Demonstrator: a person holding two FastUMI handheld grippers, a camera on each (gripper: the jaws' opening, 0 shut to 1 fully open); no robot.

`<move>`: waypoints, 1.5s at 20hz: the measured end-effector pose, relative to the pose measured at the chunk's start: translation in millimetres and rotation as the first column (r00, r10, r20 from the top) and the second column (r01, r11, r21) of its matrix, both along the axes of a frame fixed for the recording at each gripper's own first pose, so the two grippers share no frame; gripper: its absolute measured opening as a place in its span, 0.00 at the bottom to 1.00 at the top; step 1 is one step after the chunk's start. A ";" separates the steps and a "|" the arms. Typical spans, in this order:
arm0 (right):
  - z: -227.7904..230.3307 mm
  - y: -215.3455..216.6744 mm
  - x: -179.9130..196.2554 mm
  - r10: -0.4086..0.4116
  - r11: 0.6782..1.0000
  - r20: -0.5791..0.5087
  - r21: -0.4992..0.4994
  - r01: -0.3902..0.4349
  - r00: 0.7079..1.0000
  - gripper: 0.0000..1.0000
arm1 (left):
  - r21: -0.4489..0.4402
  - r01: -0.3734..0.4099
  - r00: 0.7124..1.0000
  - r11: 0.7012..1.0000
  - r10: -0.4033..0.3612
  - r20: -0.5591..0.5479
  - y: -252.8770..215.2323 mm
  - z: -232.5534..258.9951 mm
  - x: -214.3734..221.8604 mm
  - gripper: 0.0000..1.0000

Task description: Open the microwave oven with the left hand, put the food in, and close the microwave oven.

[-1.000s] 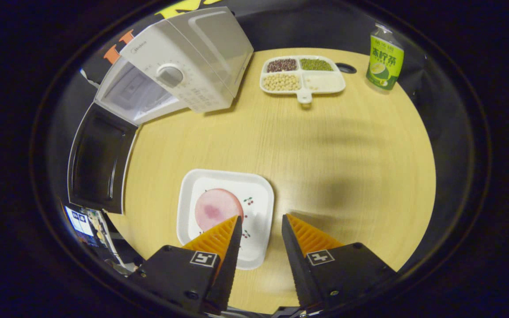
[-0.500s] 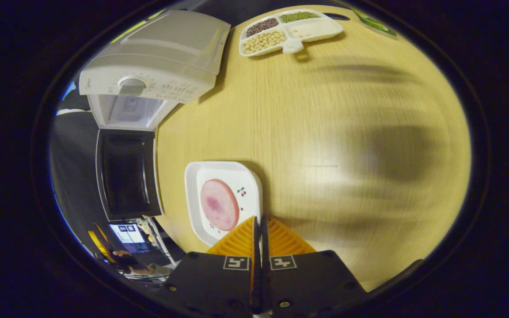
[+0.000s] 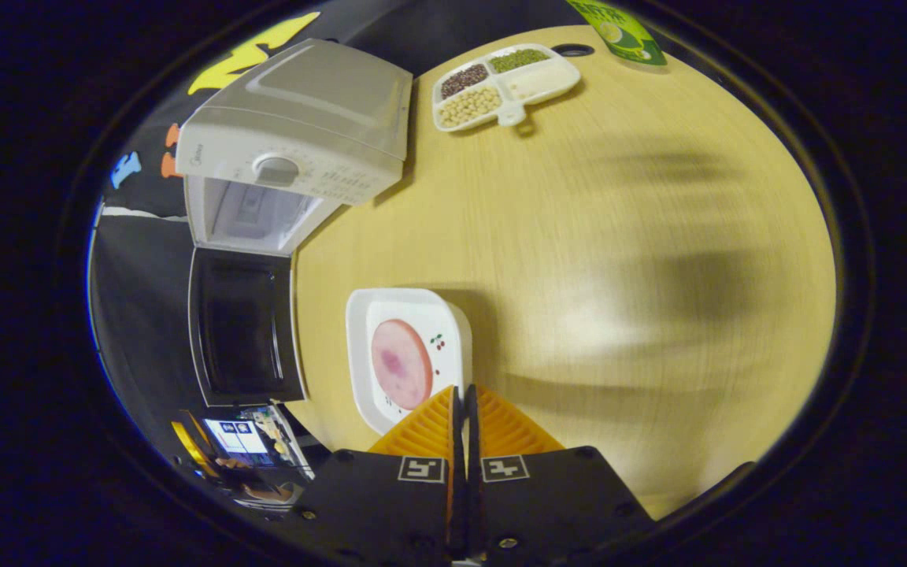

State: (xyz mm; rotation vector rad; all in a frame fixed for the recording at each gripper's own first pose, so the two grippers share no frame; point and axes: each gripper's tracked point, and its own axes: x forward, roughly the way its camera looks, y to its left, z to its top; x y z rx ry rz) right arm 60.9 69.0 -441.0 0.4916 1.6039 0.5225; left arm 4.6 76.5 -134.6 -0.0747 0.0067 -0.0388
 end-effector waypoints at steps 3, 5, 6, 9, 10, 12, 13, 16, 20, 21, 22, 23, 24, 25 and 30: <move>22.9 42.6 -2.7 -0.006 0.999 0.032 0.042 0.004 0.999 0.00 | -0.014 -0.028 1.000 1.000 0.028 -0.008 20.9 -3.6 -1.1 0.95; 30.7 76.1 -2.6 -0.017 0.998 0.047 0.055 0.014 0.999 0.00 | -0.031 -0.029 1.000 0.999 0.029 -0.004 32.0 -4.4 -5.3 0.95; 31.8 90.6 -3.0 -0.028 0.998 0.052 0.056 0.025 0.998 0.04 | -0.035 -0.025 1.000 0.999 0.025 -0.004 35.8 -6.8 -7.1 0.95; 33.5 137.8 0.8 -0.066 0.996 0.075 0.058 0.061 0.995 0.04 | -0.035 -0.049 0.999 0.998 0.048 -0.023 53.1 -19.3 -11.4 0.95; 35.5 153.2 1.4 -0.090 0.994 0.078 0.067 0.085 0.993 0.04 | -0.032 -0.053 0.998 0.998 0.052 -0.029 56.5 -23.5 -14.8 0.95; 38.9 183.7 5.2 -0.162 0.984 0.083 0.092 0.154 0.983 0.04 | -0.029 -0.062 0.998 0.998 0.061 -0.033 62.4 -25.3 -19.6 0.84; 40.0 197.9 9.8 -0.219 0.972 0.085 0.103 0.210 0.972 0.04 | -0.029 -0.069 0.997 0.997 0.068 -0.030 66.1 -26.4 -21.6 0.84; 42.5 237.0 30.9 -0.418 0.903 0.091 0.144 0.404 0.904 0.04 | -0.029 -0.079 0.996 0.996 0.078 -0.037 73.5 -33.9 -27.7 0.84; 53.3 284.8 59.5 -0.628 0.763 0.084 0.260 0.592 0.773 0.04 | -0.028 -0.085 0.996 0.996 0.084 -0.041 80.8 -35.7 -34.4 0.84; 51.9 292.0 66.3 -0.664 0.734 0.088 0.267 0.625 0.743 0.04 | -0.026 -0.083 0.996 0.996 0.082 -0.036 81.7 -34.8 -36.8 0.84; 50.3 298.8 72.9 -0.696 0.706 0.093 0.271 0.654 0.712 0.03 | -0.025 -0.082 0.996 0.996 0.081 -0.031 82.5 -32.9 -37.2 0.95; 47.2 304.7 81.7 -0.723 0.679 0.095 0.278 0.679 0.684 0.00 | -0.022 -0.079 0.997 0.997 0.079 -0.025 83.7 -31.0 -38.5 0.95; 45.8 309.5 89.5 -0.747 0.654 0.099 0.286 0.700 0.658 0.04 | -0.020 -0.078 0.997 0.997 0.078 -0.014 85.2 -27.6 -37.2 0.95; 42.0 314.6 99.2 -0.768 0.629 0.096 0.291 0.721 0.633 0.00 | -0.018 -0.078 0.997 0.997 0.078 -0.007 87.1 -27.1 -36.1 0.95; 23.7 335.9 145.9 -0.852 0.512 0.067 0.307 0.802 0.518 0.00 | -0.020 -0.085 0.996 0.996 0.084 -0.033 95.7 -42.6 -27.1 0.95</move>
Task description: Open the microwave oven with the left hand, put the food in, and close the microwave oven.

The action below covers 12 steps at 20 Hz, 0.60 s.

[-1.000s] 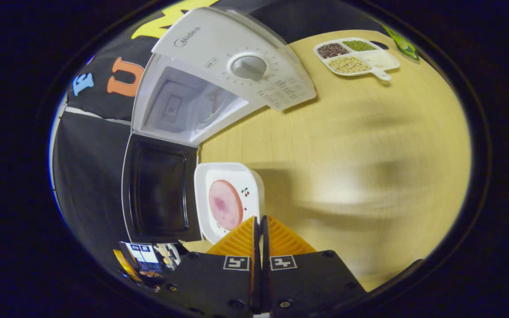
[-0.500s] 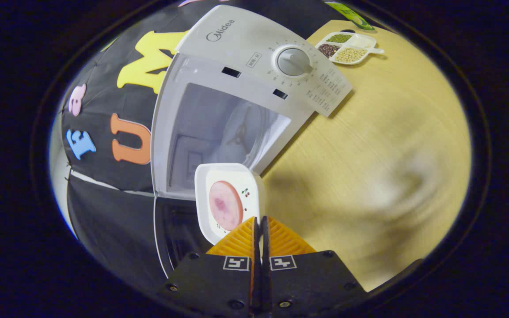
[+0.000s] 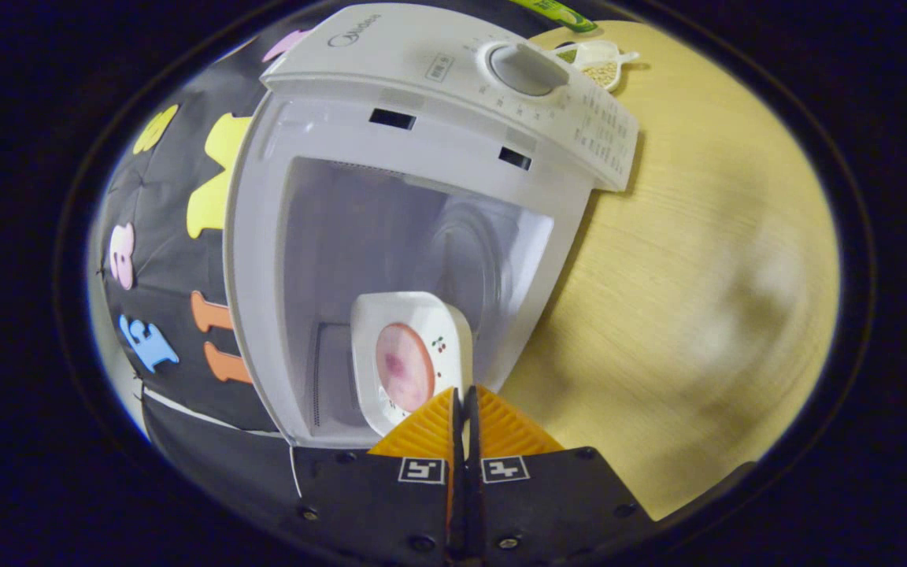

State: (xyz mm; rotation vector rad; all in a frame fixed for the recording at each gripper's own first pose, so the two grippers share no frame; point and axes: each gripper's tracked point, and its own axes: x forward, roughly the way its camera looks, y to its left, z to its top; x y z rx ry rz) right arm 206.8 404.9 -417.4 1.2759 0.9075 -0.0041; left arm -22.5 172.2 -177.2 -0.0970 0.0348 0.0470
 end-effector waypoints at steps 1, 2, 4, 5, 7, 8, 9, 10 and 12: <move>-4.0 2.1 8.9 -0.020 1.000 0.010 -0.009 0.020 1.000 0.04 | -0.012 -0.001 1.000 1.000 0.001 -0.005 -0.1 -2.4 2.7 0.95; -7.5 0.8 17.7 -0.052 0.998 0.033 -0.035 0.053 0.998 0.04 | -0.026 0.001 1.000 1.000 -0.002 -0.009 -0.1 -4.4 6.2 0.95; -14.8 0.5 33.7 -0.110 0.992 0.067 -0.054 0.114 0.992 0.06 | -0.042 0.005 1.000 0.999 -0.006 -0.016 0.0 -7.3 8.5 0.95; -16.2 1.9 41.2 -0.132 0.990 0.083 -0.045 0.136 0.988 0.07 | -0.041 0.000 1.000 0.999 -0.001 -0.011 2.4 -6.4 8.5 0.95; -22.2 4.7 55.1 -0.160 0.986 0.106 -0.040 0.165 0.981 0.10 | -0.046 0.001 1.000 0.999 -0.001 0.001 3.8 -5.5 9.6 0.95; -25.1 4.7 59.4 -0.176 0.983 0.111 -0.035 0.181 0.978 0.10 | -0.053 0.006 1.000 0.999 -0.006 0.004 4.1 -6.4 10.3 0.95; -30.0 4.7 63.1 -0.182 0.982 0.112 -0.040 0.187 0.977 0.10 | -0.060 0.007 1.000 0.998 -0.007 0.005 4.8 -6.7 11.8 0.95; -34.4 3.6 64.9 -0.184 0.980 0.119 -0.052 0.191 0.976 0.10 | -0.065 0.002 1.000 0.998 -0.001 0.004 6.9 -8.1 13.2 0.95; -39.8 -0.9 69.1 -0.192 0.976 0.145 -0.076 0.204 0.971 0.10 | -0.069 -0.002 1.000 0.998 0.002 0.006 8.8 -9.9 11.4 0.95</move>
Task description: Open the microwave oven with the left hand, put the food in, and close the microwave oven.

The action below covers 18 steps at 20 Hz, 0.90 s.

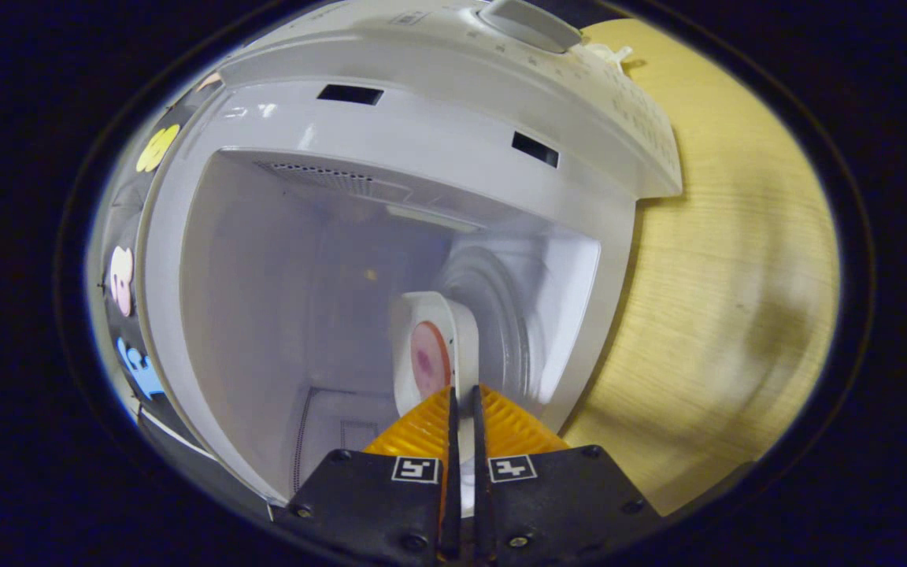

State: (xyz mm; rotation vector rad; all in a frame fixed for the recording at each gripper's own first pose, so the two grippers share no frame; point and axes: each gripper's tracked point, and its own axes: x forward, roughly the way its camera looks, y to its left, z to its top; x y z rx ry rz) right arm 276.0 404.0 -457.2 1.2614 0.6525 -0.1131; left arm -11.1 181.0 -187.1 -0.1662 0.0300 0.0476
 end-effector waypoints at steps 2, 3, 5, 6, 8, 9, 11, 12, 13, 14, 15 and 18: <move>4.1 -2.9 5.1 -0.026 0.999 0.059 0.020 0.025 0.998 0.13 | 0.002 0.005 1.000 1.000 -0.005 -0.006 -1.2 -2.7 0.1 0.95; 4.0 -6.4 3.9 -0.027 1.000 0.072 0.011 0.027 0.997 0.06 | 0.009 -0.002 1.000 1.000 0.002 -0.009 1.0 -4.6 0.4 0.95; 6.7 -4.4 -0.6 0.000 1.000 0.096 -0.020 0.002 0.995 0.17 | 0.024 -0.009 1.000 1.000 0.009 -0.013 4.1 -4.7 -2.0 0.95; 11.3 -2.5 -2.2 0.030 0.999 0.117 -0.040 -0.025 0.993 0.07 | 0.033 -0.011 1.000 0.999 0.012 -0.013 4.0 -5.2 -2.5 0.95; 23.4 -0.1 -9.4 0.094 0.993 0.186 -0.086 -0.079 0.978 0.27 | 0.059 -0.027 0.999 0.998 0.028 -0.019 12.2 -7.0 -4.8 0.95; 34.4 -4.5 -14.1 0.111 0.989 0.221 -0.118 -0.087 0.969 0.83 | 0.068 -0.037 0.999 0.997 0.039 -0.027 17.4 -8.9 -5.6 0.95; 39.5 -19.8 -22.3 0.145 0.965 0.243 -0.247 -0.084 0.959 0.99 | 0.074 -0.050 0.998 0.996 0.052 -0.031 22.9 -11.1 -7.9 0.95; 47.9 -27.2 -28.9 0.162 0.954 0.261 -0.290 -0.083 0.952 0.98 | 0.074 -0.051 0.998 0.996 0.054 -0.039 26.7 -12.7 -7.8 0.95; 56.3 -34.3 -33.2 0.190 0.938 0.276 -0.335 -0.091 0.942 0.99 | 0.075 -0.055 0.997 0.996 0.059 -0.048 30.7 -16.6 -7.6 0.95; 65.3 -41.8 -40.0 0.219 0.918 0.291 -0.384 -0.096 0.931 0.98 | 0.079 -0.053 0.997 0.996 0.057 -0.051 34.1 -19.7 -5.7 0.95; 75.1 -51.3 -46.4 0.251 0.896 0.307 -0.434 -0.099 0.918 0.99 | 0.083 -0.055 0.997 0.995 0.060 -0.050 38.8 -21.5 -4.3 0.94; 114.8 -81.2 -71.8 0.340 0.828 0.347 -0.552 -0.103 0.874 0.99 | 0.089 -0.072 0.997 0.993 0.075 -0.033 55.0 -27.0 3.6 0.93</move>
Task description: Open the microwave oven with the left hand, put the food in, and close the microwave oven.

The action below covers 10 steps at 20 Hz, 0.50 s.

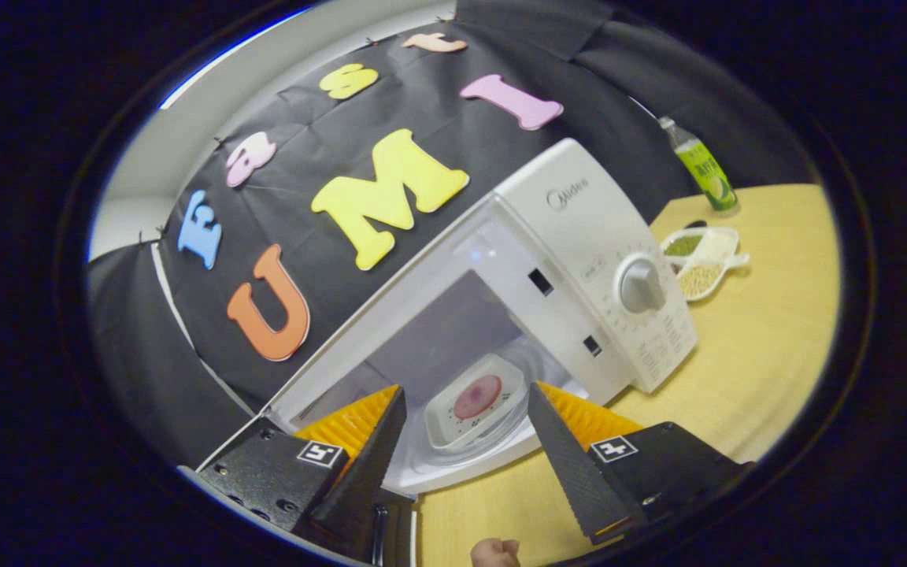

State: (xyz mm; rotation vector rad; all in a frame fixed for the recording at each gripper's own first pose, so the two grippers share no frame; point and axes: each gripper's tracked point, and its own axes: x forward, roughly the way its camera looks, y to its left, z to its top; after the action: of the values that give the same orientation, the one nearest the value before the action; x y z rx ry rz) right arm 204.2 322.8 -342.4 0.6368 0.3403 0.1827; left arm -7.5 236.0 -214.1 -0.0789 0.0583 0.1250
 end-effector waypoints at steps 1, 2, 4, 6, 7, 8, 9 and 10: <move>14.4 -7.6 -8.8 0.026 0.999 0.023 -0.023 -0.026 0.999 0.99 | -0.001 -0.001 1.000 1.000 0.001 0.003 4.1 -0.8 3.8 0.91; 29.5 -16.1 -17.1 0.048 0.998 0.043 -0.034 -0.047 0.998 0.99 | 0.002 0.006 1.000 1.000 -0.006 0.008 6.5 -3.3 7.8 0.88; 55.2 -29.5 -35.1 0.107 0.992 0.075 -0.072 -0.101 0.991 0.99 | 0.011 0.012 1.000 1.000 -0.012 0.009 13.0 -7.8 16.2 0.81; 81.0 -45.6 -56.3 0.153 0.982 0.109 -0.132 -0.138 0.982 0.88 | -0.003 0.050 0.999 0.999 -0.050 0.006 8.9 -14.7 23.6 0.75; 95.1 -53.7 -66.5 0.172 0.975 0.127 -0.160 -0.151 0.977 0.99 | -0.014 0.089 0.996 0.996 -0.089 0.007 2.8 -19.7 28.4 0.74; 106.0 -62.5 -79.5 0.192 0.967 0.140 -0.197 -0.163 0.971 0.99 | -0.024 0.114 0.993 0.993 -0.114 0.010 2.1 -22.1 31.1 0.73; 119.1 -71.5 -93.5 0.218 0.957 0.160 -0.228 -0.179 0.963 0.99 | -0.030 0.121 0.993 0.992 -0.121 0.002 3.4 -26.4 34.9 0.60; 129.8 -82.3 -107.5 0.228 0.948 0.174 -0.262 -0.178 0.958 0.99 | -0.027 0.122 0.993 0.992 -0.122 -0.002 7.6 -33.3 41.7 0.64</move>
State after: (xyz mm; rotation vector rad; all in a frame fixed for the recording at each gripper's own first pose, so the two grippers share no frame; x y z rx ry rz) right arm 96.6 240.5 -212.6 0.3340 0.2270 0.3957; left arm 34.2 243.6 -247.3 -0.1020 0.0684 0.0024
